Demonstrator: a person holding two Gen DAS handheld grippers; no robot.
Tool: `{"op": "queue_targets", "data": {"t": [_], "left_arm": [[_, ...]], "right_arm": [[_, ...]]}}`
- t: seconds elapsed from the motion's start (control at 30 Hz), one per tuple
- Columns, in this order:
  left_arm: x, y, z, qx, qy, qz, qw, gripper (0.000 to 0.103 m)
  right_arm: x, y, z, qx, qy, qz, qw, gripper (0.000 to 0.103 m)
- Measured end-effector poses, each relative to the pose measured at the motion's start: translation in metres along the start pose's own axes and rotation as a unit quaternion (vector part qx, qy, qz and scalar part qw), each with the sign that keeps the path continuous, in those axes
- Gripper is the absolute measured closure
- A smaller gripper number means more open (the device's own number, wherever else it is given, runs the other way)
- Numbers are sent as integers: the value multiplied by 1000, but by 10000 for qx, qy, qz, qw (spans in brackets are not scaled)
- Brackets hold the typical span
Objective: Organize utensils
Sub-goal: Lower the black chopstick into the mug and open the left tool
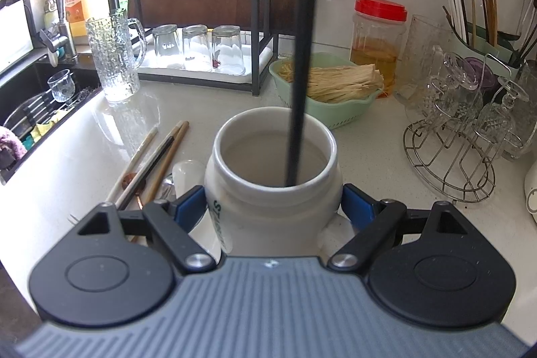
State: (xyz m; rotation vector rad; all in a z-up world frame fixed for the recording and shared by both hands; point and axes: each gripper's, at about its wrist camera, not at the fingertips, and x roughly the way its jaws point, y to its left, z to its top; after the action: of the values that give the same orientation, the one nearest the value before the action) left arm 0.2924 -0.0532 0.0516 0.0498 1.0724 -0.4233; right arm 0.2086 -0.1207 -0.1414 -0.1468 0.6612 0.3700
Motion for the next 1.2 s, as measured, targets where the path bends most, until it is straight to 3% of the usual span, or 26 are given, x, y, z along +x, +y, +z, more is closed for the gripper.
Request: {"op": "queue_targets", "data": {"t": [0.2, 0.63, 0.83, 1.03, 1.2], "left_arm": [[21, 2, -1, -116, 376, -15, 9992, 96], [18, 11, -1, -271, 336, 14, 9991, 94], [7, 24, -5, -525, 121, 14, 9985, 70], [-7, 31, -9, -563, -175, 74, 9982, 60], [-20, 40, -12, -664, -490, 81, 9966, 59]], "right_arm": [[1, -1, 2, 9, 24, 23, 10000, 14], [1, -2, 1, 56, -2, 8, 10000, 14], [1, 0, 1, 89, -2, -39, 10000, 14], [2, 1, 2, 116, 5, -73, 9999, 14], [3, 1, 3, 150, 8, -83, 9999, 14]]}}
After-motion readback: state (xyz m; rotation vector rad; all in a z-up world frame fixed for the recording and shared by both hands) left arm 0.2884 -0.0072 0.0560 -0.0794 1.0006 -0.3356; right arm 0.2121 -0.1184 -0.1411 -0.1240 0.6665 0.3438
